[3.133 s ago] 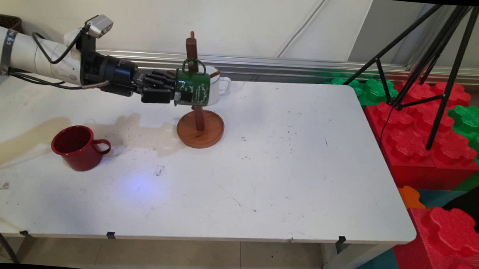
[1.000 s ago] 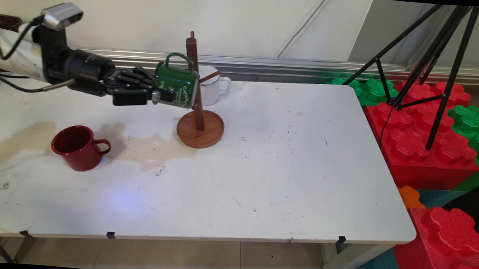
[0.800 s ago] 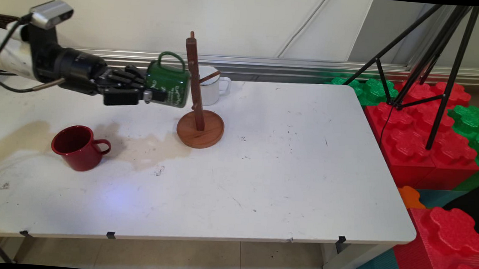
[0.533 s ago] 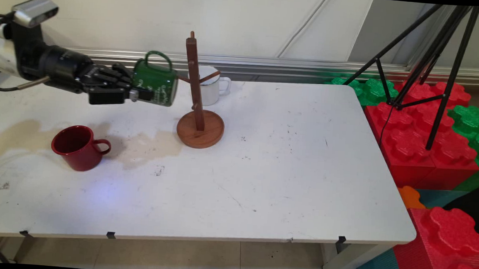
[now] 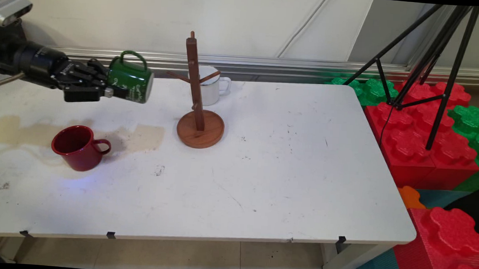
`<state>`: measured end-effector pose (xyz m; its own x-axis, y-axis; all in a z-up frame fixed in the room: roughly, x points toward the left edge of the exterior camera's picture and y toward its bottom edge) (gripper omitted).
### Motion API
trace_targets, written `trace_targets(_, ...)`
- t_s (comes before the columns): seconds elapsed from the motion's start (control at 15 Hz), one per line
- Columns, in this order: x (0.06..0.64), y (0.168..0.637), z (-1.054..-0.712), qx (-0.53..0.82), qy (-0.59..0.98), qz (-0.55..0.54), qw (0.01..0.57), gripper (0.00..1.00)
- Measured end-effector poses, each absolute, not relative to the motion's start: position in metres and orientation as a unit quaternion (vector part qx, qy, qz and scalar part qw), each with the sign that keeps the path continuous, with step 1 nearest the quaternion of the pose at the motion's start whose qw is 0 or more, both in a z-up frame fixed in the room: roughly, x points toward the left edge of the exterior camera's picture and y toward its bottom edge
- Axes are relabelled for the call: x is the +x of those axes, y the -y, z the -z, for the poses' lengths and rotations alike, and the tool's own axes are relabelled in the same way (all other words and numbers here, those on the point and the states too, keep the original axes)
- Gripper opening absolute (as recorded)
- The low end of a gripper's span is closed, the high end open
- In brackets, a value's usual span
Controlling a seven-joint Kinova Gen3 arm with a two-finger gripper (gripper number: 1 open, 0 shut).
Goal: Place the picked object on the table
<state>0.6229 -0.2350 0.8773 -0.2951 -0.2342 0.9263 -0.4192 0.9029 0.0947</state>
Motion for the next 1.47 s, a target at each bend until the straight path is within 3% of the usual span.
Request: trace_targets(1.47,0.724,0.250,-0.857,0.172,0.901,-0.165,0.361,0.00)
